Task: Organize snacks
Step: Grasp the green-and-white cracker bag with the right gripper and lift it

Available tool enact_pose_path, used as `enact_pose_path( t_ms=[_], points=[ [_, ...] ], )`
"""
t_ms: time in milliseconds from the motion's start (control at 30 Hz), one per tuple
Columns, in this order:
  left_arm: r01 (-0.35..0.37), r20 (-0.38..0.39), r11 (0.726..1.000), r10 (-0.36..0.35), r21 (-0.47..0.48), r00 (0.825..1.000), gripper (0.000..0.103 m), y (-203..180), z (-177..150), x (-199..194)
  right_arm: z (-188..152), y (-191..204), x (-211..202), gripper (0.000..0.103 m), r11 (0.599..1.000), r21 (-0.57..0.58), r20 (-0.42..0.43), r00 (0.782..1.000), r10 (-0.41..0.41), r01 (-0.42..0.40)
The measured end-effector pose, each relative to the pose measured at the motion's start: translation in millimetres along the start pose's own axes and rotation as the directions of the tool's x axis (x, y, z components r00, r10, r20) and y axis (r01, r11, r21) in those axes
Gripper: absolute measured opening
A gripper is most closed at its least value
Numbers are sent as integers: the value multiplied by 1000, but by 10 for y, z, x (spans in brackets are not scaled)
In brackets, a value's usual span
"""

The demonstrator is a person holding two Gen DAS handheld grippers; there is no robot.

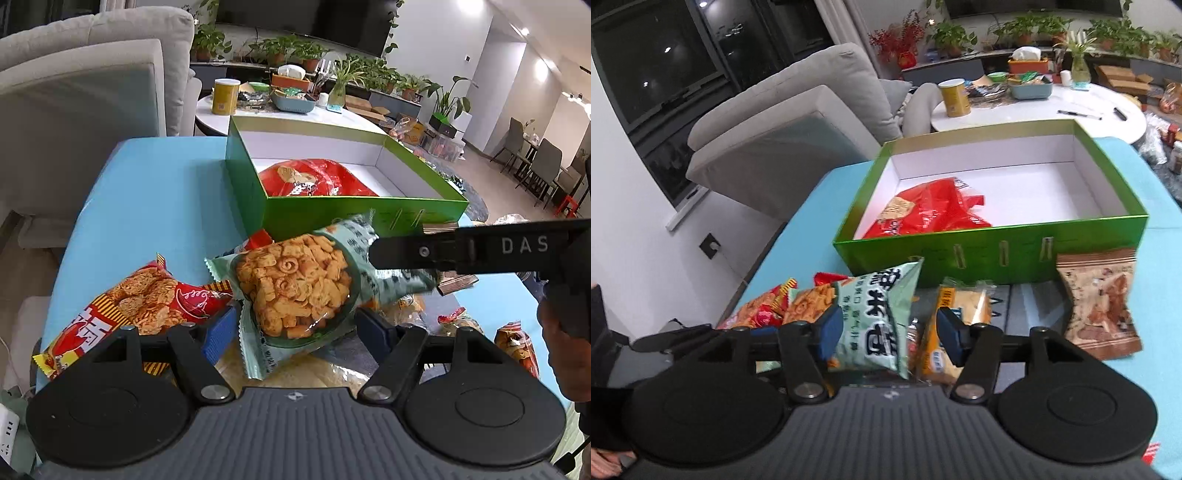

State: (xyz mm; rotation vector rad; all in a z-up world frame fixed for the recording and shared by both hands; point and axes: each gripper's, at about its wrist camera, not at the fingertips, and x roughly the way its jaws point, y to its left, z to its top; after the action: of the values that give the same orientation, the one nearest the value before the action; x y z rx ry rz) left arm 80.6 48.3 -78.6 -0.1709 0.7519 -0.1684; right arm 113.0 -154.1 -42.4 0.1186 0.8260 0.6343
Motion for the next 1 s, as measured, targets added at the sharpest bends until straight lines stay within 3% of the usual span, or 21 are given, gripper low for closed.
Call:
enact_pose_path(
  t_ms=[167, 200, 300, 667, 1000],
  points=[
    [27, -11, 1000, -27, 1, 1000, 68, -14, 4, 88, 10, 41, 139, 90, 999, -42, -41, 999, 26, -27],
    [21, 1, 1000, -21, 4, 1000, 65, -49, 1, 80, -2, 44, 141, 85, 999, -44, -40, 999, 28, -30],
    [51, 42, 998, -52, 21, 998, 59, -129, 24, -7, -40, 62, 22, 77, 998, -64, 8, 1000, -4, 5],
    [78, 210, 983, -113, 168, 971, 58, -709, 385, -422, 96, -47, -653, 77, 999, -36, 186, 982, -27, 34],
    [84, 251, 963, -150, 255, 956, 58, -1104, 888, -168, 467, -457, -805, 77, 999, 41, 290, 956, -43, 32]
  ],
)
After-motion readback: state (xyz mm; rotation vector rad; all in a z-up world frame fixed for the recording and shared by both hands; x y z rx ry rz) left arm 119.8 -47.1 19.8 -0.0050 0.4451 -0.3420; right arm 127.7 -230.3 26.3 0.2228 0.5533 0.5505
